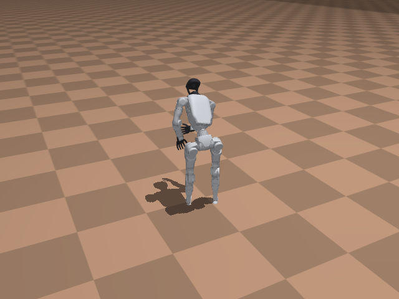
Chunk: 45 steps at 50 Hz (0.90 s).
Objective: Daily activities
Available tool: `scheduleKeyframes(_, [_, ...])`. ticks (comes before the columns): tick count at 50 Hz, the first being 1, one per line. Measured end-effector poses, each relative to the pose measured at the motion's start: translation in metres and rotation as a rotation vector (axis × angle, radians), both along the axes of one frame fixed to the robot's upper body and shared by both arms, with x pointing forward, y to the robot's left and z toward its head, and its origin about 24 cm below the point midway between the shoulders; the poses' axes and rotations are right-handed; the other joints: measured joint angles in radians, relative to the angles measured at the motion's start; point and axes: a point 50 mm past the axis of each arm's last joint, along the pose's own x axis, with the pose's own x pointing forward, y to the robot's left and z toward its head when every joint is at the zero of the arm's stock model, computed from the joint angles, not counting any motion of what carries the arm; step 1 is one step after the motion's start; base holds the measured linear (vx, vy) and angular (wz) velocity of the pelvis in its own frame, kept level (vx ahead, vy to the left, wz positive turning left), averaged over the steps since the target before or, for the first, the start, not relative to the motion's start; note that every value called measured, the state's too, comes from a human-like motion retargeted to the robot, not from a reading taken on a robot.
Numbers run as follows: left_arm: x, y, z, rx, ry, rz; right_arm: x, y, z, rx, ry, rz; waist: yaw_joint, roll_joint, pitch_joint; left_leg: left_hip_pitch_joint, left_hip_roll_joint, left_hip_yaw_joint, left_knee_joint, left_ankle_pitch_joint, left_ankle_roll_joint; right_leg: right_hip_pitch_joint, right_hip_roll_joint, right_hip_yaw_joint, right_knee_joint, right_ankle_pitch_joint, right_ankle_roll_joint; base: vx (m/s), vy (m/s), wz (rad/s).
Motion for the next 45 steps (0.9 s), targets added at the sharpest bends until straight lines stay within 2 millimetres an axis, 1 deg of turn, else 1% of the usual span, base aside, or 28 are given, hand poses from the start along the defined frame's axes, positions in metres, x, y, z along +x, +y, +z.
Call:
scheduleKeyframes(3, [-0.003, 0.004, -0.008, 0.019, 0.025, 0.009, -0.003, 0.001, -0.008, 0.022, 0.026, -0.012, -0.002, -0.008, -0.018, 0.01, 0.003, 0.003, 0.0, -0.004, 0.0, 0.014, 0.005, 0.0, -0.009, 0.0, -0.002, 0.0, 0.0, 0.0])
scheduleKeyframes(5, [-0.006, 0.005, -0.013, 0.03, 0.051, 0.008, -0.001, 0.001, -0.009, 0.028, 0.037, -0.028, 0.002, -0.012, -0.032, 0.016, 0.004, 0.005, 0.0, -0.005, 0.0, 0.023, 0.008, -0.001, -0.015, 0.003, -0.001, 0.0, 0.0, 0.0])
scheduleKeyframes(10, [-0.012, 0.002, -0.024, 0.05, 0.115, -0.006, 0.012, -0.004, -0.001, 0.025, 0.076, -0.102, 0.027, -0.02, -0.064, 0.028, 0.009, 0.007, 0.0, -0.006, 0.0, 0.044, 0.016, -0.001, -0.034, 0.018, 0.0, 0.0, 0.0, 0.0])
scheduleKeyframes(13, [-0.014, 0.001, -0.028, 0.053, 0.143, -0.004, 0.018, -0.01, -0.004, 0.015, 0.115, -0.15, 0.045, -0.03, -0.077, 0.035, 0.014, 0.007, 0.0, -0.009, 0.0, 0.056, 0.023, -0.002, -0.046, 0.027, 0.001, 0.0, 0.0, 0.0])
scheduleKeyframes(15, [-0.014, 0.001, -0.03, 0.055, 0.157, 0.003, 0.019, -0.013, -0.01, 0.008, 0.14, -0.17, 0.054, -0.038, -0.083, 0.04, 0.019, 0.006, 0.001, -0.013, 0.0, 0.064, 0.027, -0.001, -0.054, 0.032, 0.001, 0.0, 0.0, 0.0])
scheduleKeyframes(18, [-0.014, 0.004, -0.033, 0.057, 0.175, 0.025, 0.015, -0.016, -0.03, 0.005, 0.189, -0.181, 0.059, -0.053, -0.091, 0.05, 0.028, 0.004, 0.001, -0.021, 0.0, 0.079, 0.036, 0.0, -0.065, 0.038, 0.001, 0.0, 0.0, 0.0])
scheduleKeyframes(22, [-0.015, 0.011, -0.039, 0.059, 0.203, 0.072, 0.0, -0.018, -0.067, -0.004, 0.265, -0.181, 0.056, -0.074, -0.106, 0.07, 0.041, 0.002, 0.002, -0.034, 0.0, 0.102, 0.047, 0.002, -0.076, 0.041, -0.001, 0.0, 0.0, 0.0])
scheduleKeyframes(27, [-0.018, 0.023, -0.047, 0.037, 0.229, 0.147, -0.03, -0.017, -0.119, -0.041, 0.369, -0.179, 0.045, -0.102, -0.133, 0.101, 0.059, 0.005, 0.004, -0.053, 0.0, 0.134, 0.06, 0.005, -0.083, 0.037, 0.001, 0.01, 0.0, -0.04])
scheduleKeyframes(30, [-0.021, 0.032, -0.052, 0.022, 0.233, 0.188, -0.051, -0.015, -0.145, -0.09, 0.417, -0.179, 0.036, -0.117, -0.155, 0.124, 0.068, 0.011, 0.005, -0.065, 0.005, 0.153, 0.067, 0.009, -0.084, 0.031, 0.005, 0.03, -0.01, -0.22])
scheduleKeyframes(33, [-0.026, 0.04, -0.057, 0.014, 0.229, 0.22, -0.068, -0.013, -0.163, -0.16, 0.437, -0.184, 0.028, -0.132, -0.179, 0.149, 0.075, 0.019, 0.006, -0.078, 0.015, 0.171, 0.072, 0.015, -0.083, 0.024, 0.01, 0.03, 0.0, -0.25])
scheduleKeyframes(36, [-0.031, 0.049, -0.061, 0.014, 0.216, 0.248, -0.081, -0.011, -0.176, -0.238, 0.44, -0.195, 0.022, -0.146, -0.205, 0.174, 0.08, 0.03, 0.007, -0.09, 0.024, 0.189, 0.076, 0.023, -0.081, 0.016, 0.017, 0.04, 0.0, -0.26])
scheduleKeyframes(45, [-0.048, 0.077, -0.077, 0.04, 0.198, 0.336, -0.107, -0.011, -0.208, -0.483, 0.44, -0.246, 0.018, -0.189, -0.29, 0.251, 0.08, 0.062, 0.01, -0.125, 0.058, 0.242, 0.077, 0.057, -0.077, -0.017, 0.033, 0.06, 0.0, -0.24])
